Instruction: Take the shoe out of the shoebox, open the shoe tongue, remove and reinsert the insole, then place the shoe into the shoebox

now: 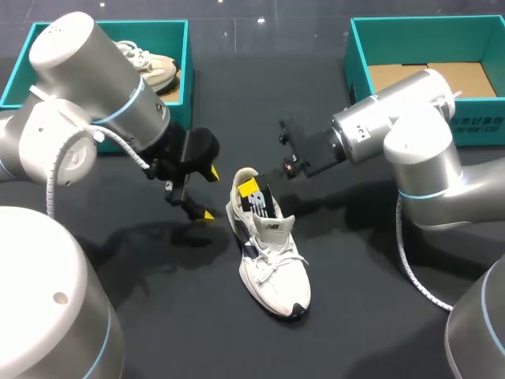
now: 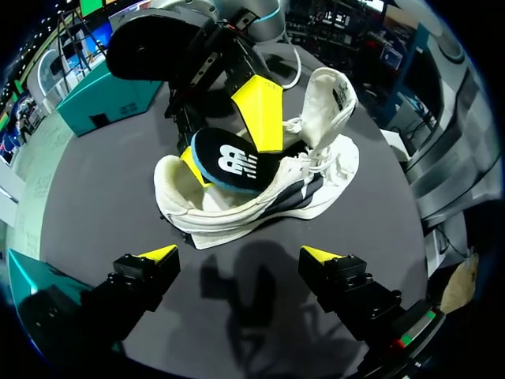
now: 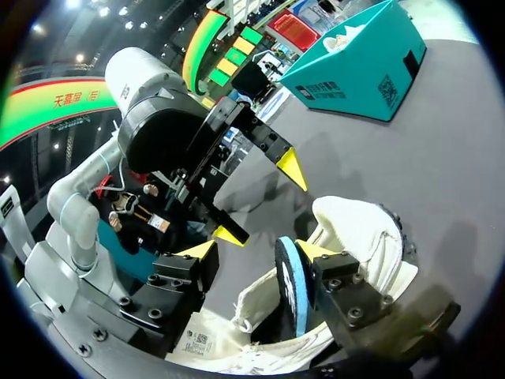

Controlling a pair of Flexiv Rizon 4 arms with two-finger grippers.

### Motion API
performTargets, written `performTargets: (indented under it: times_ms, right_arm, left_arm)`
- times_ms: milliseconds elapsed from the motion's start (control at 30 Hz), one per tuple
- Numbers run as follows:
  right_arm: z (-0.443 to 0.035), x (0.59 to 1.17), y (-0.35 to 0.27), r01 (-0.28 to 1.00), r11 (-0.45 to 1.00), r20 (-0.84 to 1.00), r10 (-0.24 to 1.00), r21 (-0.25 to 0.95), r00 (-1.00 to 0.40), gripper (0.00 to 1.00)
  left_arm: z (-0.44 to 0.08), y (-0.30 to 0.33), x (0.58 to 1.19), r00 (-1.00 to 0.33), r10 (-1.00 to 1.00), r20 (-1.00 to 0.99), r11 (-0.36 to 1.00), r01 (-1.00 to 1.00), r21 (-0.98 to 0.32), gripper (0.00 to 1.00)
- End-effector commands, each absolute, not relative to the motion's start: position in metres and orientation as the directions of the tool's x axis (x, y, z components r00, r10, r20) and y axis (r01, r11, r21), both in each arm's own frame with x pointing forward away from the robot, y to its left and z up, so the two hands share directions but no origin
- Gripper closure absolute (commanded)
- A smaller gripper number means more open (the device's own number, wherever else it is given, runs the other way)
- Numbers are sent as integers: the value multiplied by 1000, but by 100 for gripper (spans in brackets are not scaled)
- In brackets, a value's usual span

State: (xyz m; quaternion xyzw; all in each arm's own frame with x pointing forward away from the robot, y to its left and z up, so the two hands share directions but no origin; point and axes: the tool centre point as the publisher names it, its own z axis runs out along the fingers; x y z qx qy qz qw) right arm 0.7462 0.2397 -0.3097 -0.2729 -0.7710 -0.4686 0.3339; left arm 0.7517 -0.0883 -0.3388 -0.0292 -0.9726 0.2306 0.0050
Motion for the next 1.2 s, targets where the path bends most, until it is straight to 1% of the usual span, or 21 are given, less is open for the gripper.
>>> performTargets:
  times_ms: [33, 267, 600, 700, 867, 1033, 1100, 1200]
  right_arm:
    - [-299, 740, 229, 737, 404, 759, 140, 542, -636, 37]
    - [-288, 744, 220, 740, 413, 745, 189, 531, -640, 40]
    - [-284, 758, 197, 782, 398, 756, 264, 480, -599, 43]
    - [-284, 762, 191, 793, 393, 757, 286, 466, -587, 42]
    - [-284, 767, 182, 809, 384, 759, 318, 445, -568, 43]
    - [-278, 769, 174, 828, 378, 747, 380, 413, -546, 45]
    - [-275, 770, 171, 836, 376, 737, 410, 401, -538, 49]
    - [-271, 771, 167, 849, 376, 719, 463, 371, -519, 49]
  left_arm:
    - [-334, -82, 748, -999, 51, -14, 896, 52, -441, 0]
    - [-328, -71, 751, -999, 35, -32, 902, 45, -430, 0]
    - [-321, -53, 753, -998, 49, -24, 906, 55, -420, 0]
    - [-320, -47, 754, -998, 57, -21, 908, 60, -415, 0]
    - [-315, -37, 756, -998, 54, -21, 914, 58, -403, 0]
    - [-308, -26, 757, -997, 73, -21, 918, 76, -390, 0]
    - [-305, -21, 757, -996, 89, -17, 916, 89, -390, 0]
    - [-300, -14, 759, -994, 111, -19, 921, 111, -373, 0]
